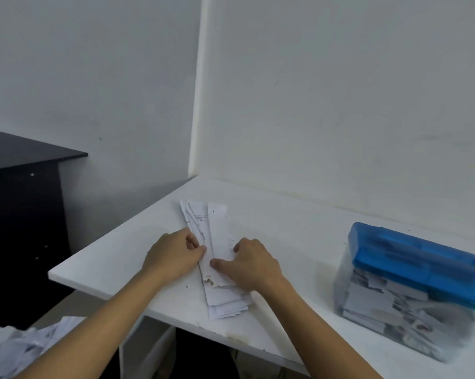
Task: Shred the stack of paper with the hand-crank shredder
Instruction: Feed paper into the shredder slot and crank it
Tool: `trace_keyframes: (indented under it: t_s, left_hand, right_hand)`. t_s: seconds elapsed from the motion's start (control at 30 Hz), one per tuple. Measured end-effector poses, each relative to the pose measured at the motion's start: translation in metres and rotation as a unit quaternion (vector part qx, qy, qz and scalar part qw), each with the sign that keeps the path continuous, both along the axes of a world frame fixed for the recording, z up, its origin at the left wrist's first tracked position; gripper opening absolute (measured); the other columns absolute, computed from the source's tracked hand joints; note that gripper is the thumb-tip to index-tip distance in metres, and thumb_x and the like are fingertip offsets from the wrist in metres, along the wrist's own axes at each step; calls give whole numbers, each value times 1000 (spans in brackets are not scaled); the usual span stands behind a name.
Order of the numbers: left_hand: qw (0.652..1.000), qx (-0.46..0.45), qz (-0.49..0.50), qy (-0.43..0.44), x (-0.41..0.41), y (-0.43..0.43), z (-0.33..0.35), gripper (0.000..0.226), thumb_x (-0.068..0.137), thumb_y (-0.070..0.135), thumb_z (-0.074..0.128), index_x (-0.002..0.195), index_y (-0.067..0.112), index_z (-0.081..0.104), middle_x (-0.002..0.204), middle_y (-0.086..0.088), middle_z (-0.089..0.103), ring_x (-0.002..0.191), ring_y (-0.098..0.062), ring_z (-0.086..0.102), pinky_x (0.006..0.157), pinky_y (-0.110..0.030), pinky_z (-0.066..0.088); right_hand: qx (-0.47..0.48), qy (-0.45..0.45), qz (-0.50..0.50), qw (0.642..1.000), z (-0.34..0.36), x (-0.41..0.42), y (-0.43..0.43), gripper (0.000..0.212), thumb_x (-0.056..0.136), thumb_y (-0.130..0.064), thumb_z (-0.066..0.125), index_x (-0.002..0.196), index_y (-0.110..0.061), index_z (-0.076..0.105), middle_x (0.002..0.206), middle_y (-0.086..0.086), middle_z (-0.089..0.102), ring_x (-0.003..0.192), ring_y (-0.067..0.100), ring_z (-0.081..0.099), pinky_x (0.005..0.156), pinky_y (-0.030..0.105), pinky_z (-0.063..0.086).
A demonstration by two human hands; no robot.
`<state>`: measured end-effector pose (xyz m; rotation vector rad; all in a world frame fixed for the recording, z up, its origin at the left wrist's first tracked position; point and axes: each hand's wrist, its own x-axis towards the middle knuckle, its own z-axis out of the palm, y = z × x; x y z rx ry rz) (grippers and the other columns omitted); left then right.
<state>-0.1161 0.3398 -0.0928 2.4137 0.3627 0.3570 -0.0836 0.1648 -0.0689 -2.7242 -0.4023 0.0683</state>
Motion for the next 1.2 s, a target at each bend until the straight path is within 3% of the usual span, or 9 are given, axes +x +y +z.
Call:
trace_keyframes:
  t_s: [0.3,0.53,0.67,0.73,0.87,1.07,1.2]
  left_hand:
    - [996,75,0,-39,-5,-9,-6,25,93,52,63,96,29,53,89,16,56,92,-14,54,77,-33,42]
    - [995,90,0,-45,-4,-8,-8,19,98,45,57,98,27,53,89,15,57,93,-15,54,79,-34,40]
    - [997,56,-13,-59,-3,-7,-9,11,99,36,58,93,29,52,88,16,60,83,-9,57,74,-31,40]
    - [997,43,-24,-61,-3,-8,-9,8,97,34,61,92,32,56,87,15,60,79,-5,57,70,-29,40]
    - [997,20,-28,-67,-2,-6,-11,10,95,36,64,85,37,62,84,15,63,78,-4,60,66,-25,41]
    - [994,-16,-59,-94,-2,-7,-10,9,96,37,65,89,37,71,83,13,66,74,-5,61,63,-25,44]
    - [990,-20,-90,-109,-2,-7,-11,10,94,41,67,87,39,74,87,16,67,80,-4,61,73,-30,52]
  right_hand:
    - [62,-10,-11,998,-3,-3,-3,45,86,-47,61,124,-23,55,111,-6,42,101,19,57,79,33,41]
    - [167,28,-5,986,-4,0,-10,46,81,-33,65,124,-23,53,118,1,48,97,22,62,84,45,59]
    - [185,53,1,981,-1,3,-12,55,86,-47,67,133,-23,50,127,0,55,120,20,54,93,34,49]
    - [186,49,0,981,-1,4,-10,56,88,-52,64,134,-22,52,130,-1,58,121,18,55,94,33,46]
    - [171,28,-5,985,-7,3,-6,47,86,-42,66,128,-24,56,125,0,60,112,18,59,95,39,51]
    - [186,-26,-7,982,-16,-4,-8,43,88,-34,61,131,-27,57,127,-7,51,117,13,54,93,31,46]
    - [236,-52,4,970,-23,-10,-11,39,89,-24,61,128,-26,58,123,-9,48,117,10,51,91,22,40]
